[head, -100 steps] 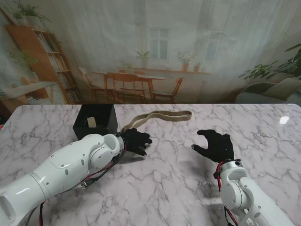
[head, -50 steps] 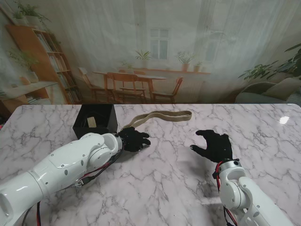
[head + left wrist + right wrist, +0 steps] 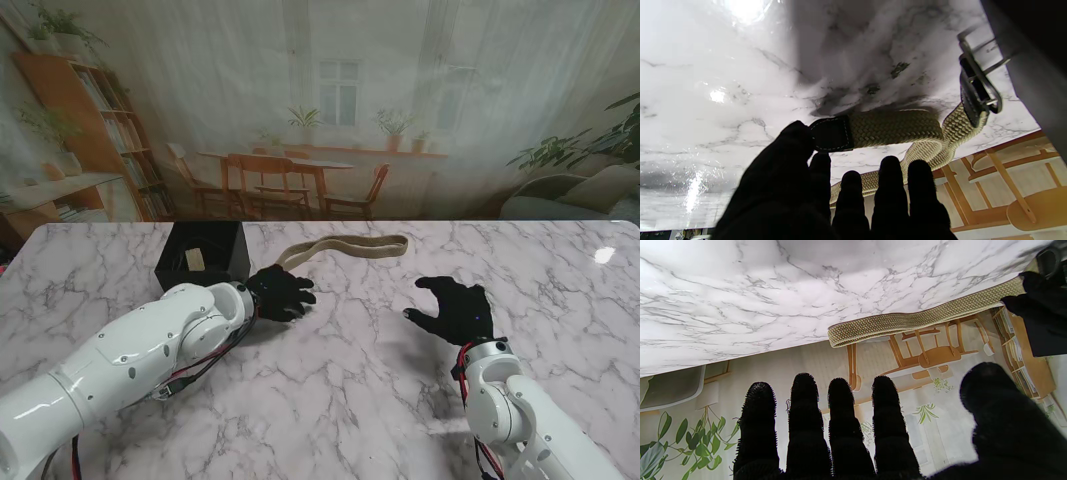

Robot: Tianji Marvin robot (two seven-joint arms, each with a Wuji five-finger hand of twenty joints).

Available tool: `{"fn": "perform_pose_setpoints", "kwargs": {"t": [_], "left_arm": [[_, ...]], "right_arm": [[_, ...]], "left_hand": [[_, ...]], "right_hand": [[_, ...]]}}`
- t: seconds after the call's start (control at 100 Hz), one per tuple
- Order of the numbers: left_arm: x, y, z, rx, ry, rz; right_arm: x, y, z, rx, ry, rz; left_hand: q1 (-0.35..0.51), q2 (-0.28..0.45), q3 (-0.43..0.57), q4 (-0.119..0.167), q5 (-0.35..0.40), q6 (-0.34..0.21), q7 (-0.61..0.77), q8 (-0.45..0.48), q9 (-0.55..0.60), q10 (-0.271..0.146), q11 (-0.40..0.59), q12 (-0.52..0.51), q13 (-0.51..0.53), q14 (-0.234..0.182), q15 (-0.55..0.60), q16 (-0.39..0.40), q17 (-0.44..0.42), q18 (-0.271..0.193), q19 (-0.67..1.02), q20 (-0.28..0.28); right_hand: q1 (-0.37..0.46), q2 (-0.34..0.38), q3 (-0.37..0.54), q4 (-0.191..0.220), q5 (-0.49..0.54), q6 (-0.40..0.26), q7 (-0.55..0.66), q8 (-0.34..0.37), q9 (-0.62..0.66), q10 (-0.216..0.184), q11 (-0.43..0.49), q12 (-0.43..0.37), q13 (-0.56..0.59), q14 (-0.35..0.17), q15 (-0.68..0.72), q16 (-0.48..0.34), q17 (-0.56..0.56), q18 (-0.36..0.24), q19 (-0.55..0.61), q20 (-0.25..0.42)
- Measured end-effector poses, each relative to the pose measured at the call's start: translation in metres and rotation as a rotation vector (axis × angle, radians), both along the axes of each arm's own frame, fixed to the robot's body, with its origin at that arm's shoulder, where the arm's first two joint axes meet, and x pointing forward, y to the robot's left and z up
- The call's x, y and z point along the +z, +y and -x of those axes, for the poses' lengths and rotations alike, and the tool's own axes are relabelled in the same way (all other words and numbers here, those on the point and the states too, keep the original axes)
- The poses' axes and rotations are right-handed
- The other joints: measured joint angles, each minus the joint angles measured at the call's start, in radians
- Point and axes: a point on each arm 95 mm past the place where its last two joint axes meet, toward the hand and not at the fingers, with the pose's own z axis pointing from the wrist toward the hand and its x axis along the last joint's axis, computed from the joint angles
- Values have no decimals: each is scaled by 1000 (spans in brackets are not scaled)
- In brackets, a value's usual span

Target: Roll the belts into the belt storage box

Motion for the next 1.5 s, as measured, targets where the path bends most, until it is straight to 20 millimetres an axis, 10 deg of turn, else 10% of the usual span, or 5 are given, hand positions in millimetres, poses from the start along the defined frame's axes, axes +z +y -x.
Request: {"fn": "perform_pose_setpoints", "kwargs": {"t": [0.36,0.59,0.83,1.5], "left_arm": [[-8,1,-5,0,-23,-69],[-10,1,-6,1,-44,-83],[-11,-1,-4,-24,-52,-89],[27,1,72,-296,-25,-4]], "right_arm": [[0,0,0,1,1,1],[-1,1,-1,3,2,1],[-1,1,-1,4,3,2],[0,-1,-1,-4,1,-5]], "left_hand": [[40,10,45,-11,24,0,28,0,0,-3,0,0,0,-10,0,-4,8,-6,0,0],[94,-40,-107,-33,144,13,320,274,57,-2,55,35,30,-9,7,-4,33,-7,41,0],[118,-50,-131,-33,221,1,571,281,190,16,98,110,66,-14,30,13,52,-9,63,0],[131,-66,-129,-34,257,31,591,274,454,38,159,216,292,13,113,87,201,12,167,26]], "right_hand": [[0,0,0,0,0,0,0,0,0,0,0,0,0,0,0,0,0,0,0,0],[0,0,0,0,0,-1,0,0,0,0,0,0,0,0,0,0,0,0,0,0],[0,0,0,0,0,-9,0,0,0,0,0,0,-11,-1,0,0,-7,0,0,1],[0,11,-13,0,0,-9,0,0,0,0,0,0,-13,-1,0,0,-8,0,0,1]]}}
